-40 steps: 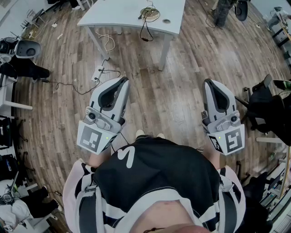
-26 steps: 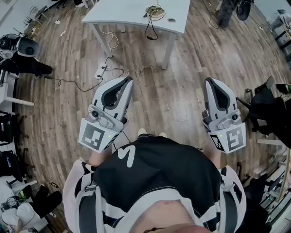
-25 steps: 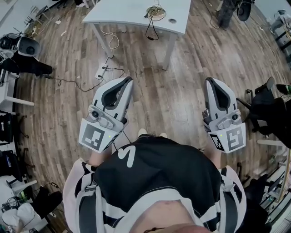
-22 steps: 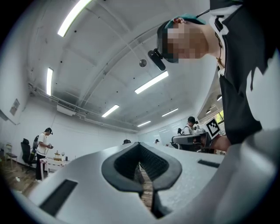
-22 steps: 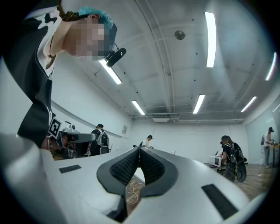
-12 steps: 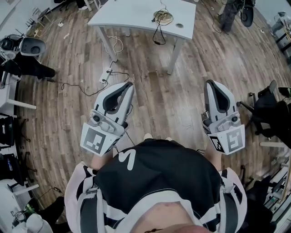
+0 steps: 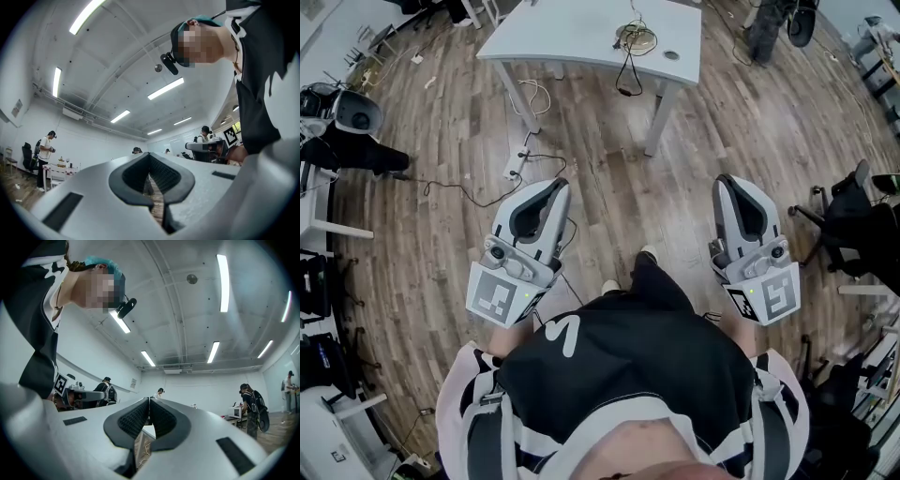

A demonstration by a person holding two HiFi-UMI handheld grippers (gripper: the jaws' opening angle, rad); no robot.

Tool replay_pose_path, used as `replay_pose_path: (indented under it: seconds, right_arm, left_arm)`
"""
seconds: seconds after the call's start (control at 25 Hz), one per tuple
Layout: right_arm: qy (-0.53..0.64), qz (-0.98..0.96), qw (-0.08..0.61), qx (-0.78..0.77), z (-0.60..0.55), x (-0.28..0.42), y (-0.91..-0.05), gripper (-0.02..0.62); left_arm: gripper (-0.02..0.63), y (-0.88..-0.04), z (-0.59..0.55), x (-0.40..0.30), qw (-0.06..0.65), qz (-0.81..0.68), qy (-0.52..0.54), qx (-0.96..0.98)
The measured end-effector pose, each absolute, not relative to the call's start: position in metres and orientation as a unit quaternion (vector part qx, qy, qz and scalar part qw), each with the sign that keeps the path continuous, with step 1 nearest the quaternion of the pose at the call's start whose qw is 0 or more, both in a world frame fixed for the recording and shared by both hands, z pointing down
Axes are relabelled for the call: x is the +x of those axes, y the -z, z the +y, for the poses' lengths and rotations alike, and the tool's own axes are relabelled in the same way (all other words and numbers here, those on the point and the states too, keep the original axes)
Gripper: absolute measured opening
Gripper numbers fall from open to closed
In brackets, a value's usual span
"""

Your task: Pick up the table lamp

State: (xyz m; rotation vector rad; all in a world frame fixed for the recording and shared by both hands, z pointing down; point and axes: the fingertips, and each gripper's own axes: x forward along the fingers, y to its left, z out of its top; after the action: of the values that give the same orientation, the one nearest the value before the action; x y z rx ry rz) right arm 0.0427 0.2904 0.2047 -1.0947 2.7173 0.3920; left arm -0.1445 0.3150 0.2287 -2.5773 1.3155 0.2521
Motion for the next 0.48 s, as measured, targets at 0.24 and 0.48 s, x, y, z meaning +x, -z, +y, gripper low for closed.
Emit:
replay_pose_path:
  seconds: [0.24, 0.48]
  right_arm:
    - [-0.125, 0.916, 0.093, -0.369, 0.259, 0.051, -0.215, 0.018]
    - [-0.123, 0.919, 0.099, -0.360, 0.197, 0.057, -0.219, 0.018]
  left_arm:
    - [0.000, -0.238, 0.284, -0.132, 0.110, 0.439, -0.078, -0.888]
    - [0.000, -0.237, 0.228, -0.128, 0.116, 0.449, -0.073, -0.883]
